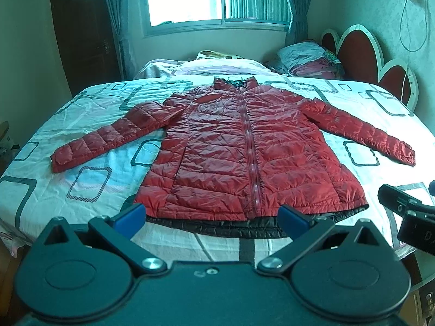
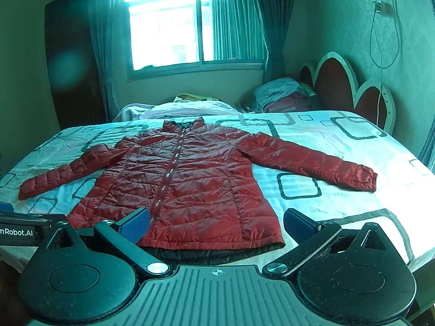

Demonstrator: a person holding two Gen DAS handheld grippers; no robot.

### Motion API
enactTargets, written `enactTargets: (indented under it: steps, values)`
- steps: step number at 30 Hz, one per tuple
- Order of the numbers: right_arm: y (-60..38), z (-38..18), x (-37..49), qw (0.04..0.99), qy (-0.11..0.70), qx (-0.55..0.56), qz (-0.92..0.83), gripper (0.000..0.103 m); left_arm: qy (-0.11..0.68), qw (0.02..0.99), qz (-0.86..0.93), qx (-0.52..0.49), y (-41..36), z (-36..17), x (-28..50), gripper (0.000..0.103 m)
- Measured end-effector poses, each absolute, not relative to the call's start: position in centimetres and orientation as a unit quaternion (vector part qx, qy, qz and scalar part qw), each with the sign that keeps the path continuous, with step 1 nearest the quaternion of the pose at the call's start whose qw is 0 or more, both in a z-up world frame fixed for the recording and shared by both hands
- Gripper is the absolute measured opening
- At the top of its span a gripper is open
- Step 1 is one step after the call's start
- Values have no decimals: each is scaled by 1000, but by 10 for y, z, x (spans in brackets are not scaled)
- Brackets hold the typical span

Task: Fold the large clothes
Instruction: 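Move both grippers open toward the red puffer jacket hem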

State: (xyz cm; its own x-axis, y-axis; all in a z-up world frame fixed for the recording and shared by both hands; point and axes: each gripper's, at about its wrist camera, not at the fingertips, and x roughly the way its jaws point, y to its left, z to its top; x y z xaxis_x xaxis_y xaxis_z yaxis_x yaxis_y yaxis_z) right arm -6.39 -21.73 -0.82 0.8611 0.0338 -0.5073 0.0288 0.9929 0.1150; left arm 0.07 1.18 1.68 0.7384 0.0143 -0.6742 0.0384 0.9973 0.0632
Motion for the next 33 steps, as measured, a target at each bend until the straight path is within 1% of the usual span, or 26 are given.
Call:
enactTargets:
  steps: [33]
  values:
    - [-223, -13, -53, 963, 262, 61, -5, 103, 375, 926, 4, 32, 14, 11, 19, 103]
